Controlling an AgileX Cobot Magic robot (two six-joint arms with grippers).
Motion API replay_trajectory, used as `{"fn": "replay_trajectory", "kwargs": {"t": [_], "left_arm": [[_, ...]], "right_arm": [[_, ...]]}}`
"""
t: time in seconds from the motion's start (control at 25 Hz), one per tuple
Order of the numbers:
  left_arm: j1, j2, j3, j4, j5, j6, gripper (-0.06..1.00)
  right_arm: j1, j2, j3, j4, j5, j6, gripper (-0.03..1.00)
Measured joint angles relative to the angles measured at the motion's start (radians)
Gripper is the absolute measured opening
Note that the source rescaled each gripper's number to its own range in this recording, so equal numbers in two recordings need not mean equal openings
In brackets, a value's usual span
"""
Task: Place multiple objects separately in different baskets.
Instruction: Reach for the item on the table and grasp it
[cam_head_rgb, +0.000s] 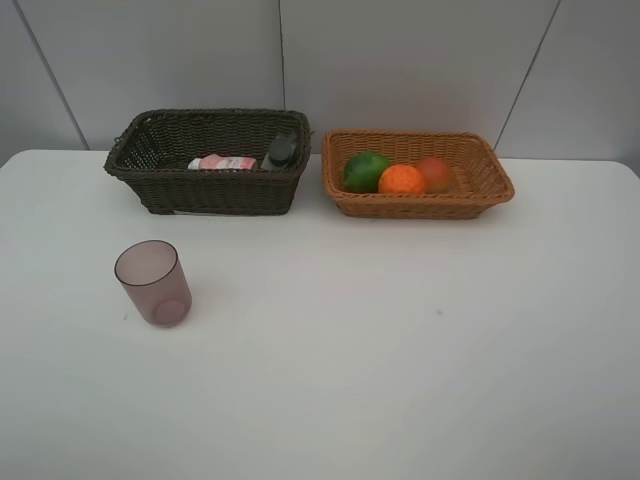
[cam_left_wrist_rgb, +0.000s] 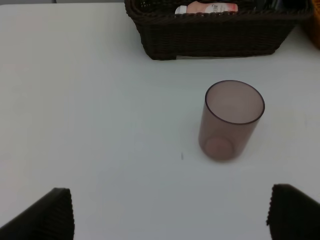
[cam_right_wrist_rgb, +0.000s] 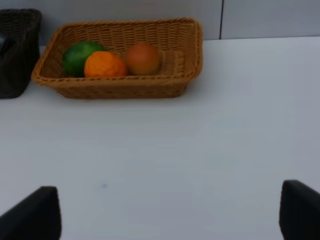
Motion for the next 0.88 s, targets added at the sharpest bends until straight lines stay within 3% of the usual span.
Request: {"fn": "replay_trajectory", "kwargs": {"t": [0.28, 0.88], "left_arm": [[0.0, 0.0, 0.0, 0.0, 0.0, 0.0, 1.0], [0.0, 0.0, 0.0, 0.0, 0.0, 0.0, 1.0]], "right_arm": [[-0.092, 0.0, 0.0, -0.009, 0.0, -0.003, 0.92], [-0.097, 0.0, 0.0, -0.016, 0.0, -0.003, 0.92]]}}
